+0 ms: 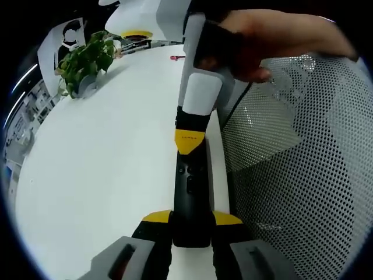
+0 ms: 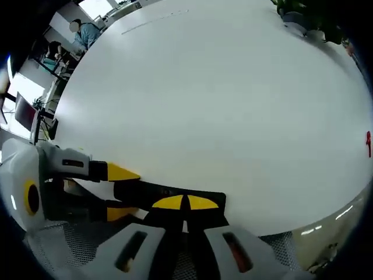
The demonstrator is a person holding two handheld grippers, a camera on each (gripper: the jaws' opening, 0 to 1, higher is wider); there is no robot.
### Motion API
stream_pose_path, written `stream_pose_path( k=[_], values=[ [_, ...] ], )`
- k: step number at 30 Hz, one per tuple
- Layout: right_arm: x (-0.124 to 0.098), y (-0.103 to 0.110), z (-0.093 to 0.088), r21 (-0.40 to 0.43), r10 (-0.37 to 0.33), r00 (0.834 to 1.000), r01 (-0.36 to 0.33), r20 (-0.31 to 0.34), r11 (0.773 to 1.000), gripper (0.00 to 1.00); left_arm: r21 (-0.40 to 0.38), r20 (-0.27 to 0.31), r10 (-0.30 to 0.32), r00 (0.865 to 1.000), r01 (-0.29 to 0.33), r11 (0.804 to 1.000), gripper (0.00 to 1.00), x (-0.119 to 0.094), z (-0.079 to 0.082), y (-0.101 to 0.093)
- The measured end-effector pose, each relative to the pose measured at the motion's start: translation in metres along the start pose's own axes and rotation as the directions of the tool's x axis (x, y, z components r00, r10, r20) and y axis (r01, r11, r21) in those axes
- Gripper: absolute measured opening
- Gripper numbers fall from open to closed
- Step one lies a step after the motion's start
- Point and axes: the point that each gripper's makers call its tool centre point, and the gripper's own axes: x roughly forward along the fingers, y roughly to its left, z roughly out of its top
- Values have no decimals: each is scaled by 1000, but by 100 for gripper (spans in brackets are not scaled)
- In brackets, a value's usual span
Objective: Press the specified remote control buttons in sequence, fully releasing each button before pressing the next.
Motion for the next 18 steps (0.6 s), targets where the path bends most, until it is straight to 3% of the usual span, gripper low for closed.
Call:
stream_pose_path(
  k=[11,18],
  values=[
    [2,0,1,-15,-4,1000,4,-18,1000,0,-2,3,0,1000,0,1000,25,0,0,0],
    [1,-2,9,-3,-6,1000,6,20,1000,0,-1,5,-1,1000,1,1000,25,0,0,0]
  ],
)
